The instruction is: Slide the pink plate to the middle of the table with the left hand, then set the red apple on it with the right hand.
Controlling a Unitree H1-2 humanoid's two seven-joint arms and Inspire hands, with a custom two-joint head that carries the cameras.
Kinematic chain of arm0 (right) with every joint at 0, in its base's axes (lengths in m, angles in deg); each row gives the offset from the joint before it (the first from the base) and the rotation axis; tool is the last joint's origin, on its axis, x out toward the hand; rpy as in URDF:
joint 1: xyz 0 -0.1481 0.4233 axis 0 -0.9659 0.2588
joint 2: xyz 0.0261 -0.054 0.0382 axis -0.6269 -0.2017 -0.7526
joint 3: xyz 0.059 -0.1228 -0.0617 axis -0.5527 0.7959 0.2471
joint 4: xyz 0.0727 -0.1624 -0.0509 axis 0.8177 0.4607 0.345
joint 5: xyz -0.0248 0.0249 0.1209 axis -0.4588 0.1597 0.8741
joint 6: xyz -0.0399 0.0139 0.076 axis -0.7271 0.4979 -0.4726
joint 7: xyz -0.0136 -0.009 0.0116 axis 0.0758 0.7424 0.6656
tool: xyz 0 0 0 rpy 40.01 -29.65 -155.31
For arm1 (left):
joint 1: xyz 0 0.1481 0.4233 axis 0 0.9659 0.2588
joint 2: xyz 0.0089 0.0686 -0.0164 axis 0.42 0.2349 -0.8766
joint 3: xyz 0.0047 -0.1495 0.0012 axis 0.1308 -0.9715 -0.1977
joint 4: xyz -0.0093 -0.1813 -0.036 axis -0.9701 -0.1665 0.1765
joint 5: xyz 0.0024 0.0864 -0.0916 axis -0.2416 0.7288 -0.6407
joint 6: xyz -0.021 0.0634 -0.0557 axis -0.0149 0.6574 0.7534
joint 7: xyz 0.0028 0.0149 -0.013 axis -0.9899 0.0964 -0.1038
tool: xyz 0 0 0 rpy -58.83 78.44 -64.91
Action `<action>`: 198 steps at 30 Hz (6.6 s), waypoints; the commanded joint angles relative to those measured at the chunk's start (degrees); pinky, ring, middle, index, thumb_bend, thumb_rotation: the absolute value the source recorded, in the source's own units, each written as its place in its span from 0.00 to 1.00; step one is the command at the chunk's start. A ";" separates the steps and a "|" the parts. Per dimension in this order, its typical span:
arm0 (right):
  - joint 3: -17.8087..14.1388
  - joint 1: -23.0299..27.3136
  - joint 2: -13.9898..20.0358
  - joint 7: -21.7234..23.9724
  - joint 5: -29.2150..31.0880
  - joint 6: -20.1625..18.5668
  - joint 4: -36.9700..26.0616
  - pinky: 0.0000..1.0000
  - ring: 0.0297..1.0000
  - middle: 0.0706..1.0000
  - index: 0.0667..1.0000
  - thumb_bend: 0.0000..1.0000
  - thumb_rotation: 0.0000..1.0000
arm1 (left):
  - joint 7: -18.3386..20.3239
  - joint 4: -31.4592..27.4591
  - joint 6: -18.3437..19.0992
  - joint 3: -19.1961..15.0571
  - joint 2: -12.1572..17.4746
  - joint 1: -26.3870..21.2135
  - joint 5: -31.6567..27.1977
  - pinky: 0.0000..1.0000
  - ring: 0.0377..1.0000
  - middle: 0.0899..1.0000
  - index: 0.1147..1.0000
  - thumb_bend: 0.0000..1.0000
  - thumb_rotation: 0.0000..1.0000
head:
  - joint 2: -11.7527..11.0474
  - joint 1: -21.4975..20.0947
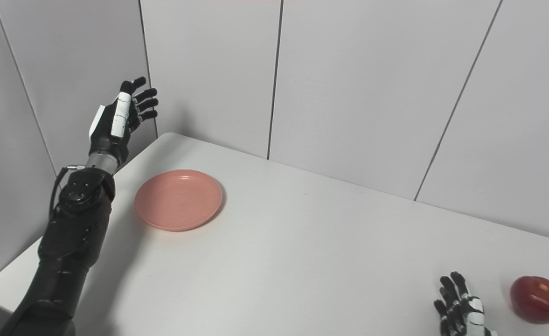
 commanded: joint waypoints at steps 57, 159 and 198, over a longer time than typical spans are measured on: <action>2.72 -2.16 -0.04 -1.16 -1.75 -4.92 -5.32 1.00 1.00 0.93 0.99 0.75 1.00 | 2.42 0.56 6.50 7.07 -8.50 6.80 -4.54 0.82 0.82 0.83 0.87 0.79 0.95 | 3.14 -2.39; 10.43 0.09 -8.01 -6.62 -12.29 -2.50 -4.28 1.00 0.96 0.88 0.93 0.85 1.00 | 3.66 -18.15 16.73 24.01 -28.59 17.80 1.53 0.92 0.86 0.87 0.89 0.71 1.00 | 10.96 -29.74; 12.82 0.94 -11.50 -9.05 -16.80 -0.40 -1.00 0.99 0.93 0.86 0.93 0.81 1.00 | 7.85 -16.25 16.33 20.21 -25.24 17.48 -0.61 1.00 0.90 0.91 0.93 0.66 1.00 | 9.07 -40.35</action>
